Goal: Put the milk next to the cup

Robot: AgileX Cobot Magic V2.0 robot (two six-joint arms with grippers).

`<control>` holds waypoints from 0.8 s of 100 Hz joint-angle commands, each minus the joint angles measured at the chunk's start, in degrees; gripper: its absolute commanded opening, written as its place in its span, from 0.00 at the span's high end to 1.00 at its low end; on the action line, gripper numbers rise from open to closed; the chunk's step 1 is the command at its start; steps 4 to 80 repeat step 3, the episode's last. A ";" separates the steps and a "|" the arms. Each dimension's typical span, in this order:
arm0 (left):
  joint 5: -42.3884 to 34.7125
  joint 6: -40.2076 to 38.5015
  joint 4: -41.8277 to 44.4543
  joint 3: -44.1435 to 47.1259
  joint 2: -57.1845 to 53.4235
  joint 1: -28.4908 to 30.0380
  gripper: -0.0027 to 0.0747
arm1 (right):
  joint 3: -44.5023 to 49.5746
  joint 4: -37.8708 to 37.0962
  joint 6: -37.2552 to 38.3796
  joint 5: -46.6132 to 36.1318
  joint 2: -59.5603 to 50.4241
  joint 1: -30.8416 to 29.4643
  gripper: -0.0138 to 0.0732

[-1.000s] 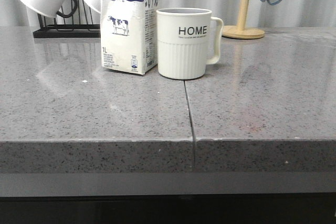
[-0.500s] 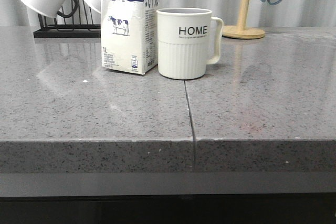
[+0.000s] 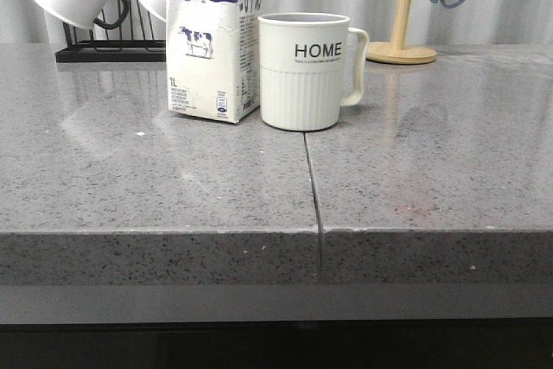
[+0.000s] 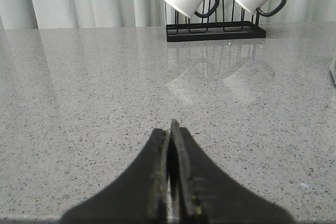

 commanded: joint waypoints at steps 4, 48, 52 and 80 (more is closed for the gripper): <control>-4.59 0.00 -0.09 2.54 -1.75 -0.34 0.99 | -0.46 -0.38 -0.51 -4.20 -0.99 -0.39 0.92; -4.59 0.00 -0.09 2.54 -1.75 -0.34 0.99 | -0.46 -0.38 -0.51 -4.20 -0.99 -0.39 0.92; -4.59 0.00 -0.09 2.54 -1.75 -0.34 0.99 | -0.46 -0.38 -0.51 -4.20 -0.99 -0.39 0.92; -4.59 0.00 -0.09 2.54 -1.75 -0.34 0.99 | -0.46 -0.38 -0.51 -4.20 -0.99 -0.39 0.92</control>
